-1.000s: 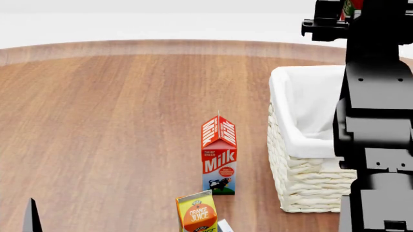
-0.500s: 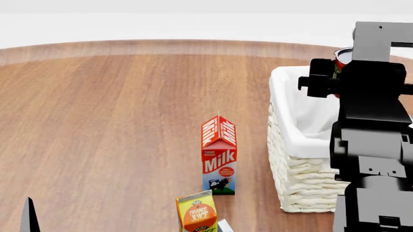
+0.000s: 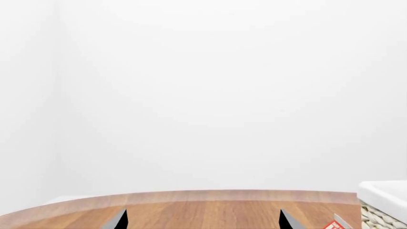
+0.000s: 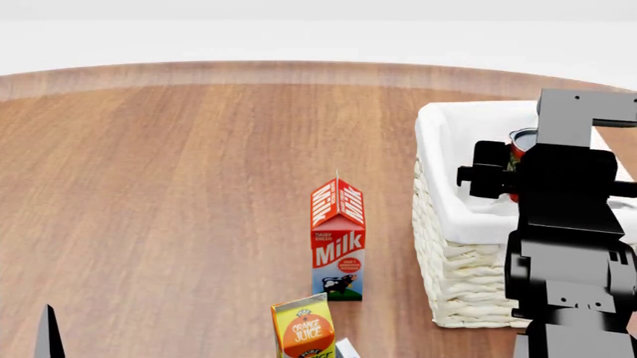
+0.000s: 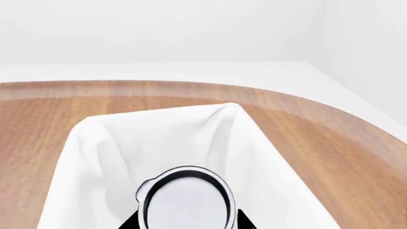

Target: Pick up the tomato sauce, and put it in the basket.

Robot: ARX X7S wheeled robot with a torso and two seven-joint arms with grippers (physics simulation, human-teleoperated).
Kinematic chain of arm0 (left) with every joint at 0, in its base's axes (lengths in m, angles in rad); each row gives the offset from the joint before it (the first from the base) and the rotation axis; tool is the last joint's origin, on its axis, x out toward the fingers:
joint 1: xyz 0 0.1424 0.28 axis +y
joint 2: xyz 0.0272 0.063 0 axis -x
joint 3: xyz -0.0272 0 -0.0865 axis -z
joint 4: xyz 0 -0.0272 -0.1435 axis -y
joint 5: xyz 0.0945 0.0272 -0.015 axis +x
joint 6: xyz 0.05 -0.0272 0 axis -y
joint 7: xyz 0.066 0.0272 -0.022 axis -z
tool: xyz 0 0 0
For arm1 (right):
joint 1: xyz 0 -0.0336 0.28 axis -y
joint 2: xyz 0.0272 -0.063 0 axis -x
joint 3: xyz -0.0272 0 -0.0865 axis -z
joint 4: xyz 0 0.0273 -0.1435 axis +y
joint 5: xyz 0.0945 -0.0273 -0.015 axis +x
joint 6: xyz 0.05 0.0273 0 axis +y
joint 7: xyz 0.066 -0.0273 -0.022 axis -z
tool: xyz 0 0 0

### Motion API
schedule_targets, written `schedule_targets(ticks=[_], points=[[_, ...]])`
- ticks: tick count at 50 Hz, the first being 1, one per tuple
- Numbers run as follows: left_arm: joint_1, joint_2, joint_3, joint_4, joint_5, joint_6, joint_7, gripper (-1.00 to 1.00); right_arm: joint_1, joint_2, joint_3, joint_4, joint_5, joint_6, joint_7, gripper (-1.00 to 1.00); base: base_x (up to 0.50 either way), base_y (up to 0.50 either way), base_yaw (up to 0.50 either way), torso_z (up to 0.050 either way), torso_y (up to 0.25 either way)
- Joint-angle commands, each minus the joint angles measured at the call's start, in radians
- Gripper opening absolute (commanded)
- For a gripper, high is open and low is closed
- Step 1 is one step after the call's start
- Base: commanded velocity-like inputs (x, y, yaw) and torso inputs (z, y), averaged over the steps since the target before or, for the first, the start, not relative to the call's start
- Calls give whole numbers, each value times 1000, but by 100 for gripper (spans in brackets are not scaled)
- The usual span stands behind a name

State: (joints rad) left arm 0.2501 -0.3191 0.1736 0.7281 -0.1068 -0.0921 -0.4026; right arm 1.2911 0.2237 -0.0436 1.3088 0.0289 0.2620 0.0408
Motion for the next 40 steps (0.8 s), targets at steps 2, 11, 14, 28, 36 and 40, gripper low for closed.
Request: schedule_targets(ticks=[2, 11, 14, 28, 36, 40], points=[[-1, -6, 5, -3, -2, 2, -6, 100, -8, 2, 11, 0, -26, 0, -8, 100, 0, 0, 0, 0, 0], [-1, -10, 5, -4, -6, 4, -10, 100, -7, 3, 6, 0, -30, -4, -9, 100, 0, 0, 0, 0, 0], [-1, -11, 7, -2, -6, 3, -12, 100, -5, 3, 6, 0, -29, -25, -10, 100, 0, 0, 0, 0, 0], [-4, -15, 14, -4, -6, 2, -18, 100, 62, -16, 38, -1, -10, -290, -12, 100, 0, 0, 0, 0, 1], [-3, -18, 18, -2, -5, 3, -22, 100, -97, -22, 62, -457, 29, -160, -53, 100, 0, 0, 0, 0, 0], [-1, -20, 19, 0, -5, 3, -24, 100, -223, -16, 83, -803, 72, -17, -66, 100, 0, 0, 0, 0, 0]])
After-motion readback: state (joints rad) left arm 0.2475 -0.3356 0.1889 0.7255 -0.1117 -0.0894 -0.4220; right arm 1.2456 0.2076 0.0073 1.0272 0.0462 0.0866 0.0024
